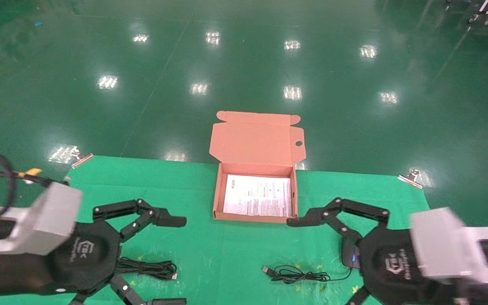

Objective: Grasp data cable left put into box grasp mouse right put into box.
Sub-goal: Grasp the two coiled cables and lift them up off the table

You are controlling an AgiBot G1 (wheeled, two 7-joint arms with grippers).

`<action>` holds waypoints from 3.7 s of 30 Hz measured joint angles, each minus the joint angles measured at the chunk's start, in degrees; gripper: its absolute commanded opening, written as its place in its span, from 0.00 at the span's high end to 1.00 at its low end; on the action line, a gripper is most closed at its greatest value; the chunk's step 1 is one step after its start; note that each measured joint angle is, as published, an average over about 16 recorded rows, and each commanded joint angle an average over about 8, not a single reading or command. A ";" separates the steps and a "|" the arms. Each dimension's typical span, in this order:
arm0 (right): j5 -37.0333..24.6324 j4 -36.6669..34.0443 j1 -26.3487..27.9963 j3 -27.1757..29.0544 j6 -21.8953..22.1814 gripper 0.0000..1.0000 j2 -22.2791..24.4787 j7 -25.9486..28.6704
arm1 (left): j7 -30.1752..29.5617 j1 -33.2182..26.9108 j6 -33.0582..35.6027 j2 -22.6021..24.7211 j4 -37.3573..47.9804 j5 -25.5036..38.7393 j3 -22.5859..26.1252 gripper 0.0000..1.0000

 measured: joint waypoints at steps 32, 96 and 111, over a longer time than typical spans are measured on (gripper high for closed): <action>-50.79 0.21 7.93 -25.21 10.23 0.00 -13.52 -12.82 | -2.44 -11.83 -4.88 15.94 4.91 51.69 23.76 0.00; -55.82 -29.59 5.63 -25.76 25.78 1.00 -27.33 -13.25 | 14.58 -12.69 -22.57 27.42 46.00 52.99 23.18 1.00; -55.73 -29.43 5.65 -25.76 25.59 1.00 -27.26 -13.20 | 14.52 -12.64 -22.49 27.36 45.77 53.02 23.19 1.00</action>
